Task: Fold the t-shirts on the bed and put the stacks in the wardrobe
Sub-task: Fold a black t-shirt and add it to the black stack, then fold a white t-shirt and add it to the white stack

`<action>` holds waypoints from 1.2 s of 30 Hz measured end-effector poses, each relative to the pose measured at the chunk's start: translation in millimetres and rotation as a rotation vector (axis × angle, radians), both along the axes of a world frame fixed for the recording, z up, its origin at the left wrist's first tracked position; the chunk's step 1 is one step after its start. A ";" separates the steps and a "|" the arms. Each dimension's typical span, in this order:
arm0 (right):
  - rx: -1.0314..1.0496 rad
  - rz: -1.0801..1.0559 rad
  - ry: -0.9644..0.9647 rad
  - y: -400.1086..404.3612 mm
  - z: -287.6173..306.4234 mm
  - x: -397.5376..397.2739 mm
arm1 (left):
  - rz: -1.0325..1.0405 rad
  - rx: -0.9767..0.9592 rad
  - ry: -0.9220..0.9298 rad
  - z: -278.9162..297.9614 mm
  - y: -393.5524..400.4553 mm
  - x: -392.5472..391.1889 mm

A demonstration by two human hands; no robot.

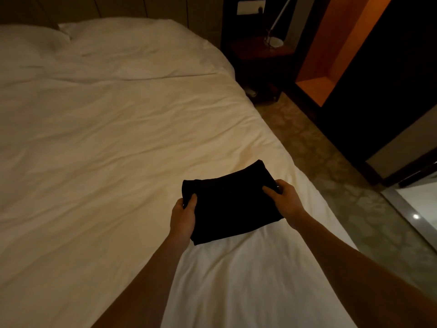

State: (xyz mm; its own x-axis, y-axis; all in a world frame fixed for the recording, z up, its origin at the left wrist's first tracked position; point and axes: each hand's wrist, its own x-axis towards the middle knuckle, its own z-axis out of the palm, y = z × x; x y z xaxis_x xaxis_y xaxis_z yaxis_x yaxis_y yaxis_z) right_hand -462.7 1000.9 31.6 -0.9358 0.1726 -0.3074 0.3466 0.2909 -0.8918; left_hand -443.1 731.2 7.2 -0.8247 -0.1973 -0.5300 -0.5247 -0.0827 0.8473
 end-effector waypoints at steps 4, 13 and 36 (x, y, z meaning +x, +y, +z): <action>0.024 -0.006 -0.055 22.6 -46.2 -47.7 | -0.032 -0.043 -0.022 -34.9 24.3 -47.0; 0.055 0.019 -0.106 41.6 -140.9 -118.7 | -0.034 -0.093 -0.046 -121.6 46.4 -112.4; 0.818 0.554 -0.119 -136.3 -34.8 -67.9 | -0.152 -0.305 -0.078 -0.7 -67.7 -16.7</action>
